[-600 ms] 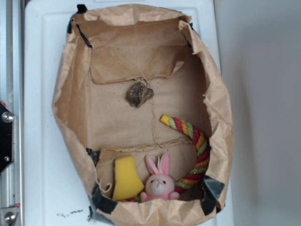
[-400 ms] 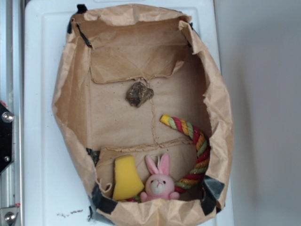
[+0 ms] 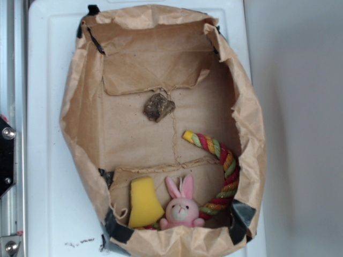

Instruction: Grab the rock.

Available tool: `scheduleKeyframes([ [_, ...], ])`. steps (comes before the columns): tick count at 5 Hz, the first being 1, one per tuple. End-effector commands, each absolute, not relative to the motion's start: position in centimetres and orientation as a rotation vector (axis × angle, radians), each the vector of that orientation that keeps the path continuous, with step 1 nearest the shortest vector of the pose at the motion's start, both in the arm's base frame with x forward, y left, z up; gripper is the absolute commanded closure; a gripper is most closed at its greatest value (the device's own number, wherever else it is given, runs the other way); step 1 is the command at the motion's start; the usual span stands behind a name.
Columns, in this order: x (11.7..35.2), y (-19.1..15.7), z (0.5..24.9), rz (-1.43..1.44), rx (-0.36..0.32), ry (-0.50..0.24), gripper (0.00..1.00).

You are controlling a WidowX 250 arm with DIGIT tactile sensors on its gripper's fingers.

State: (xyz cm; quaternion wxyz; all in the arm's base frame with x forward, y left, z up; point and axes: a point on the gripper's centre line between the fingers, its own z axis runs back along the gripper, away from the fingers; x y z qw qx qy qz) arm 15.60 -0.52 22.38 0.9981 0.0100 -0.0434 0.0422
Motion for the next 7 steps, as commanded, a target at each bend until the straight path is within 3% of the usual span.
scheduleKeyframes([
  [1,18.6,1.2,23.0,0.138,0.050,-0.147,0.00],
  [4,23.3,3.5,22.7,0.128,0.071,-0.294,0.00],
  [6,25.4,3.4,20.1,0.038,0.059,-0.312,0.00],
  [7,25.4,3.4,20.1,0.038,0.059,-0.312,0.00],
])
